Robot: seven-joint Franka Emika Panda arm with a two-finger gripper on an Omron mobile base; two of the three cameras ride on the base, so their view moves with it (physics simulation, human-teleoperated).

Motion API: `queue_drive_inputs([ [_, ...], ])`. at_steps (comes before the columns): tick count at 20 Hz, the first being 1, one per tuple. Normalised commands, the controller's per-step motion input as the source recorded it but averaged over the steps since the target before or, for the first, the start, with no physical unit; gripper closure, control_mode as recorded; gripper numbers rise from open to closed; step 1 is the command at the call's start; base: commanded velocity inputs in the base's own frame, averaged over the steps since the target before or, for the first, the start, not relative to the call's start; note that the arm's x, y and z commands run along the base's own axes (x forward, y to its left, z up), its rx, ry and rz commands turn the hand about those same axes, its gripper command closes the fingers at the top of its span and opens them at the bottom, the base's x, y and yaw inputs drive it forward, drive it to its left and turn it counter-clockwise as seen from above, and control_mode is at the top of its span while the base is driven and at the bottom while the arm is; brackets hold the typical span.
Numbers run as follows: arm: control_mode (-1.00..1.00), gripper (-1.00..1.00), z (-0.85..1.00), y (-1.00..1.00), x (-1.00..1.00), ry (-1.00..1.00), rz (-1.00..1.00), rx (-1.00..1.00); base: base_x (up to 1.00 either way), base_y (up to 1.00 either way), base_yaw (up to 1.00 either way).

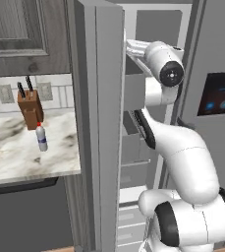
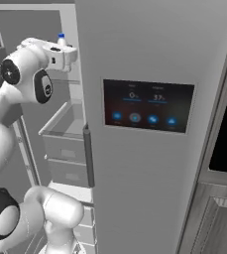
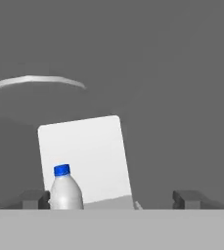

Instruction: Take the bottled waters from the counter and place them in the freezer to freeze. Close the freezer door after placing the bottles.

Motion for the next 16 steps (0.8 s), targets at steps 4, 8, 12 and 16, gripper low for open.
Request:
queue_drive_inputs([
  [4, -1.0, -1.0, 0.56, 0.03, -1.0, 0.36, -0.06, 0.13, 0.0, 0.0, 0.0],
  [8, -1.0, -1.0, 0.03, 0.0, -1.0, 0.46, 0.0, 0.17, 0.0, 0.0, 0.0],
  [12, -1.0, -1.0, -0.15, -0.09, -1.0, 0.44, 0.01, 0.27, 0.0, 0.0, 0.0],
  [16, -1.0, -1.0, -0.01, 0.0, -1.0, 0.49, 0.0, 0.25, 0.0, 0.0, 0.0],
])
